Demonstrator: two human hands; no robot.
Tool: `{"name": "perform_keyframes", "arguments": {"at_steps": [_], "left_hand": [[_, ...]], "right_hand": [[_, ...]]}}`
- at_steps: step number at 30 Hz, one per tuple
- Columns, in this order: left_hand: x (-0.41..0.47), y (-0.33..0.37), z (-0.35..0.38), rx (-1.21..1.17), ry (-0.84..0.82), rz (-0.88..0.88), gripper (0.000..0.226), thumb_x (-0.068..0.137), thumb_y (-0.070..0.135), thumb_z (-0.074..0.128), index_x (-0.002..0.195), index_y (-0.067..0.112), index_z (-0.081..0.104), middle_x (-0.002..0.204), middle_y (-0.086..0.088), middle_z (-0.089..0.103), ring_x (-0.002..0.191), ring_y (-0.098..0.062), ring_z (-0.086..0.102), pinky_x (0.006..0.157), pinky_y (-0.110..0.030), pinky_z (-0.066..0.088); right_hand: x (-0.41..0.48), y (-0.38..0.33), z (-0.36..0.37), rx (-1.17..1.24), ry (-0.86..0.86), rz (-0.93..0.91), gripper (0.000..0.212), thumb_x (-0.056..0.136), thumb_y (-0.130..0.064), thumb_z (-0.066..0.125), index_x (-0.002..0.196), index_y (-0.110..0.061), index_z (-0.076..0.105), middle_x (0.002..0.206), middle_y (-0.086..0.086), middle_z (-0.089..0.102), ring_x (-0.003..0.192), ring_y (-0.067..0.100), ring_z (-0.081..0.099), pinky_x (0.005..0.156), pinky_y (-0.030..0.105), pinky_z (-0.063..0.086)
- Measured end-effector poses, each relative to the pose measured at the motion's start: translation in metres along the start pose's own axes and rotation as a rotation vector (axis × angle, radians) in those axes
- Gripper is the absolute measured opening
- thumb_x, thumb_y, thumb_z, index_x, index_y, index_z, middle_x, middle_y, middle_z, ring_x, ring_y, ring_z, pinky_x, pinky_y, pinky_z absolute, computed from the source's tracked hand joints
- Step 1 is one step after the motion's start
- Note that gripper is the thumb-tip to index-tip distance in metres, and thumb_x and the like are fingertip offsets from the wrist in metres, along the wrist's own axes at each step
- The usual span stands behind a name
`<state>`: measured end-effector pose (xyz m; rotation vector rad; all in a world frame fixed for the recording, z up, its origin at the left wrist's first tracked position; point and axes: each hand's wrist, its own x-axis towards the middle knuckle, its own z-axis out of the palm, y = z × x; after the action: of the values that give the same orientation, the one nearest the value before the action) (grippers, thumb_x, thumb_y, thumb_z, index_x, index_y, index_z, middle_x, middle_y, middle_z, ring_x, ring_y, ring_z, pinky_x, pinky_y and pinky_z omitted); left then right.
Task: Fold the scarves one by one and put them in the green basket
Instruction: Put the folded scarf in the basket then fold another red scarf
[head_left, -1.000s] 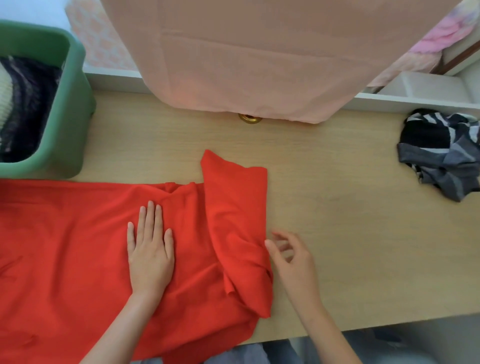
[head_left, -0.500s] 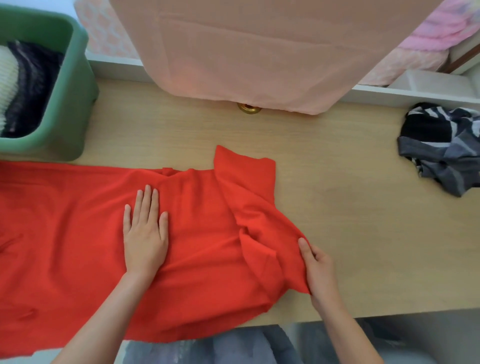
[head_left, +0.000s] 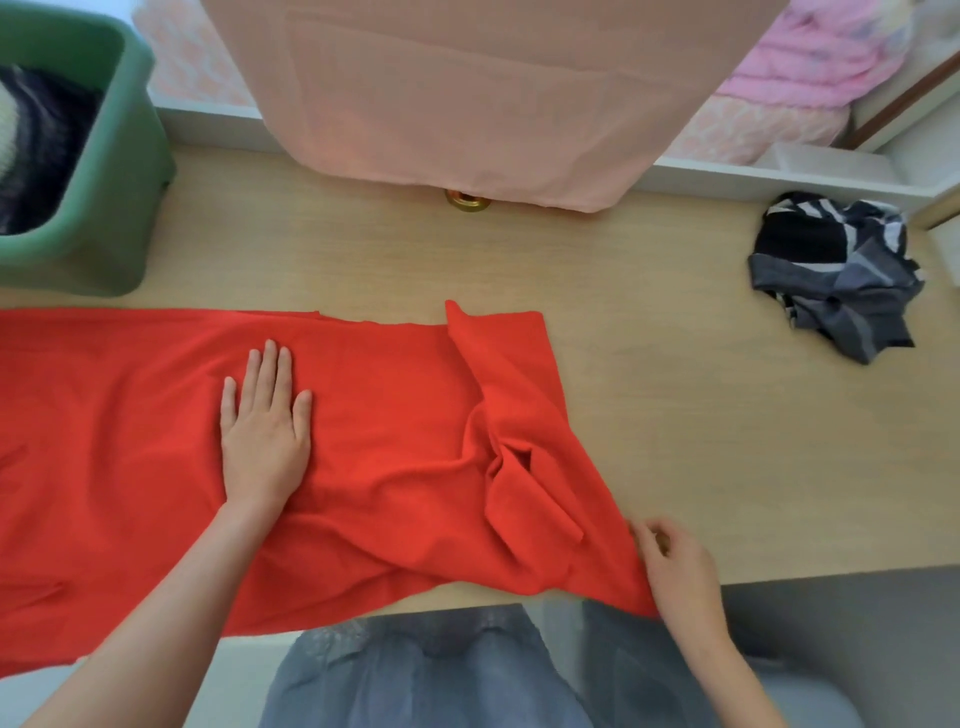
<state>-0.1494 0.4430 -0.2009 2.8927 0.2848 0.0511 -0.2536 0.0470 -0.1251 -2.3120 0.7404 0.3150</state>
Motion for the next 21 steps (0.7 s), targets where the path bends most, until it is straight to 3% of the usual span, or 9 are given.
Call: {"name": "perform_keyframes", "arguments": {"at_steps": [3, 5, 7, 10, 12, 16, 18, 21], "left_hand": [[0.0, 0.0, 0.002, 0.003, 0.0, -0.002, 0.061, 0.099, 0.04, 0.018, 0.152, 0.009, 0.022, 0.16, -0.004, 0.017, 0.148, -0.016, 0.012, 0.118, -0.033, -0.004], [0.002, -0.001, 0.002, -0.008, -0.013, 0.002, 0.062, 0.099, 0.04, 0.018, 0.152, 0.008, 0.022, 0.16, -0.004, 0.016, 0.148, -0.016, 0.011, 0.118, -0.034, -0.004], [0.002, -0.001, -0.002, -0.072, -0.026, 0.014, 0.06, 0.1, 0.037, 0.024, 0.151, 0.006, 0.022, 0.16, -0.005, 0.013, 0.148, -0.017, 0.009, 0.119, -0.038, -0.003], [-0.014, 0.002, -0.02, -0.175, 0.035, 0.022, 0.056, 0.099, 0.03, 0.03, 0.149, 0.005, 0.027, 0.159, -0.009, 0.019, 0.148, -0.02, 0.011, 0.118, -0.037, -0.006], [-0.038, 0.0, -0.034, -0.195, 0.083, 0.018, 0.054, 0.097, 0.027, 0.03, 0.147, 0.006, 0.033, 0.157, -0.01, 0.025, 0.148, -0.021, 0.014, 0.118, -0.037, -0.005], [-0.093, -0.031, -0.036, -0.061, 0.02, 0.017, 0.056, 0.096, 0.03, 0.028, 0.145, 0.005, 0.036, 0.156, -0.012, 0.029, 0.146, -0.025, 0.02, 0.118, -0.048, 0.005], [-0.108, -0.051, -0.029, -0.004, -0.06, -0.008, 0.061, 0.096, 0.036, 0.026, 0.147, 0.003, 0.033, 0.157, -0.011, 0.025, 0.146, -0.026, 0.019, 0.116, -0.055, 0.012], [-0.115, -0.068, -0.026, -0.019, -0.114, 0.016, 0.07, 0.098, 0.05, 0.016, 0.151, 0.005, 0.022, 0.161, -0.009, 0.012, 0.147, -0.025, 0.015, 0.114, -0.055, 0.014]], "right_hand": [[-0.012, -0.006, 0.003, 0.185, 0.059, 0.032, 0.028, 0.097, -0.036, 0.047, 0.092, -0.016, 0.067, 0.088, -0.001, 0.069, 0.083, 0.019, 0.064, 0.074, 0.035, 0.048], [-0.014, -0.017, 0.013, 0.224, 0.044, 0.018, 0.045, 0.085, -0.062, 0.053, 0.098, -0.021, 0.066, 0.089, -0.006, 0.067, 0.082, 0.011, 0.061, 0.071, 0.029, 0.047], [-0.008, -0.028, 0.026, 0.206, 0.075, -0.029, 0.057, 0.073, -0.072, 0.058, 0.104, -0.025, 0.064, 0.096, -0.008, 0.062, 0.089, 0.012, 0.058, 0.079, 0.031, 0.048], [0.0, -0.049, 0.043, 0.071, 0.156, -0.134, 0.055, 0.075, -0.057, 0.068, 0.115, -0.021, 0.059, 0.111, -0.003, 0.052, 0.105, 0.015, 0.045, 0.094, 0.033, 0.039], [0.001, -0.066, 0.054, -0.025, 0.241, -0.198, 0.05, 0.076, -0.048, 0.072, 0.114, -0.017, 0.06, 0.112, 0.001, 0.053, 0.106, 0.021, 0.044, 0.095, 0.035, 0.037], [0.002, -0.074, 0.073, -0.067, 0.243, -0.228, 0.013, 0.082, -0.025, 0.07, 0.089, -0.015, 0.065, 0.089, 0.0, 0.062, 0.089, 0.025, 0.056, 0.075, 0.033, 0.04], [0.008, -0.071, 0.072, 0.005, 0.238, -0.14, 0.007, 0.086, -0.021, 0.066, 0.085, -0.015, 0.065, 0.082, 0.0, 0.065, 0.083, 0.026, 0.061, 0.066, 0.031, 0.039], [0.02, -0.066, 0.05, 0.1, 0.365, -0.022, 0.008, 0.089, -0.019, 0.062, 0.087, -0.012, 0.064, 0.084, 0.01, 0.068, 0.081, 0.031, 0.063, 0.064, 0.033, 0.04]]}}
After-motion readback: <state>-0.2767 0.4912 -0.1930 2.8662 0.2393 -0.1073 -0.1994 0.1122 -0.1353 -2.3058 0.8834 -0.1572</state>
